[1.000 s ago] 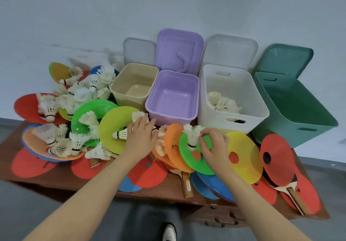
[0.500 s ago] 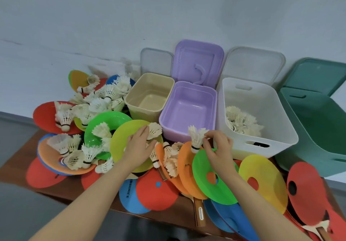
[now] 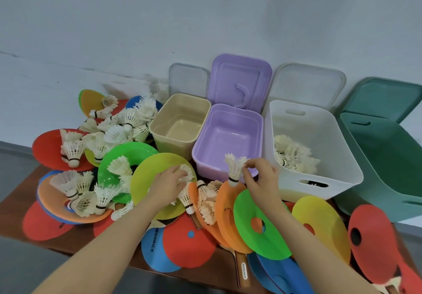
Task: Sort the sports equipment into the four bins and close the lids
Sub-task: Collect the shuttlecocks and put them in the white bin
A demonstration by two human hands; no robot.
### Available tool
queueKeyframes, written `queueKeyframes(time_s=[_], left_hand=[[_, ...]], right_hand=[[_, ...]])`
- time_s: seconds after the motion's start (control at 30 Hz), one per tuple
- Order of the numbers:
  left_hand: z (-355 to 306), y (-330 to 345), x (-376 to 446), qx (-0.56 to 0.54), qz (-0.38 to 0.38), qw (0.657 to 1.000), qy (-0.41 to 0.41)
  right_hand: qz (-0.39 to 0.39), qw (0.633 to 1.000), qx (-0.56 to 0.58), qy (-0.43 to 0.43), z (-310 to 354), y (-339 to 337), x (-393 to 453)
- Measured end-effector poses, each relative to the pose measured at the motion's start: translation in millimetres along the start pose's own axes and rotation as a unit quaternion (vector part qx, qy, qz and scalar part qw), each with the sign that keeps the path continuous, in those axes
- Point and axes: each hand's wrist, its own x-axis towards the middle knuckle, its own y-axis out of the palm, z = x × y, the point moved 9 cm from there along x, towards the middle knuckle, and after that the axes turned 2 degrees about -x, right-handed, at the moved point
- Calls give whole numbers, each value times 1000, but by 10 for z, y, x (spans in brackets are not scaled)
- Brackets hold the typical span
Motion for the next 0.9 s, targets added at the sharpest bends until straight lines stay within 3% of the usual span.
queueKeyframes(time_s=[0.23, 0.43, 0.63, 0.77, 0.9], left_hand=[[-122, -455, -53, -85, -168, 982, 26], [-697, -1021, -125, -157, -302, 930, 141], [-1792, -1014, 345, -164, -310, 904, 246], [-2424, -734, 740, -177, -256, 914, 261], [-2771, -406, 1128, -208, -163, 938, 225]], right_hand=[[-9, 1000, 18, 9, -51, -31, 29], [-62, 997, 33, -12, -68, -318, 196], [-155, 988, -9, 13, -417, -912, 454], [-162, 983, -63, 56, -818, -1255, 586], [-128, 982, -108, 83, -1193, -1336, 754]])
